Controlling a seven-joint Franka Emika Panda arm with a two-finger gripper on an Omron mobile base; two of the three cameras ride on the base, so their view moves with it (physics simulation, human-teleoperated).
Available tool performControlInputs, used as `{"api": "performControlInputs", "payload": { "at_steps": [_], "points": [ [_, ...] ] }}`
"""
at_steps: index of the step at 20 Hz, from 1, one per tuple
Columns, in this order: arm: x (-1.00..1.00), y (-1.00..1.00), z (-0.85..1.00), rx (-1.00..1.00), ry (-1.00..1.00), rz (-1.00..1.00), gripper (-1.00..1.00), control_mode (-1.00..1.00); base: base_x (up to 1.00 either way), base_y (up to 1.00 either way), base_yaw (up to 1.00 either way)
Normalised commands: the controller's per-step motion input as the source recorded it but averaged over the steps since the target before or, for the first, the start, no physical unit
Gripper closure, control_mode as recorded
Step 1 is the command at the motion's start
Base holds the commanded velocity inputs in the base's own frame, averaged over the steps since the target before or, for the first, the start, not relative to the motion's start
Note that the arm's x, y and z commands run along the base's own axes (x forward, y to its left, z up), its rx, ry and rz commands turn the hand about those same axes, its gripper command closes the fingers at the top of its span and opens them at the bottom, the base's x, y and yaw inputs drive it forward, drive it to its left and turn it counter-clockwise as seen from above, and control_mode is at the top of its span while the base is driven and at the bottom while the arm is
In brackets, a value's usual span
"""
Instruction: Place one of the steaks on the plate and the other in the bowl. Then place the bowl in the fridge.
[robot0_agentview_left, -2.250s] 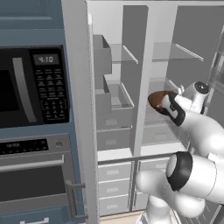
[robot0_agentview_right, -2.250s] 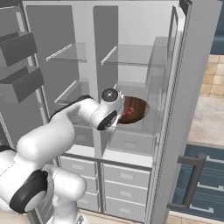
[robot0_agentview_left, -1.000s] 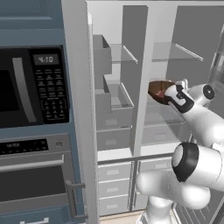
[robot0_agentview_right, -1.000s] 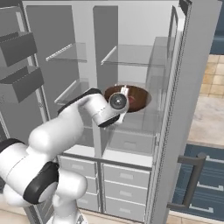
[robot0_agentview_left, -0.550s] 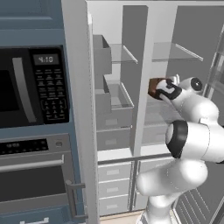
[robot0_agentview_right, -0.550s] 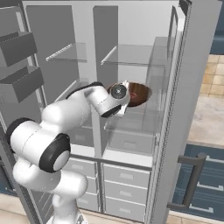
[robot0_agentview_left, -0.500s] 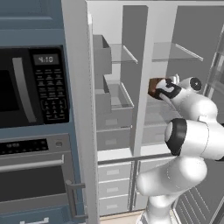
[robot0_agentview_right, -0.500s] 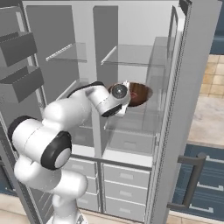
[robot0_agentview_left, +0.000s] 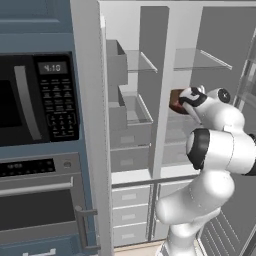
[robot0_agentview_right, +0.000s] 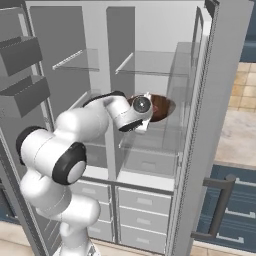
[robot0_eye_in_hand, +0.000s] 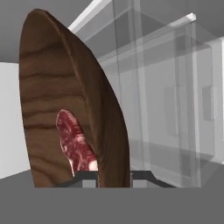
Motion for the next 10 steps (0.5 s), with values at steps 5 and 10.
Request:
{"api": "performControlInputs", "payload": {
  "at_steps": [5,10],
  "points": [
    [0.31,0.0,-0.27,-0.01,0.03,0.0,1.0,-1.0,0.0,0.0,0.0],
    [0.38,-0.05,-0.19,0.0,0.01,0.03,1.0,-1.0,0.0,0.0,0.0]
  ]
}}
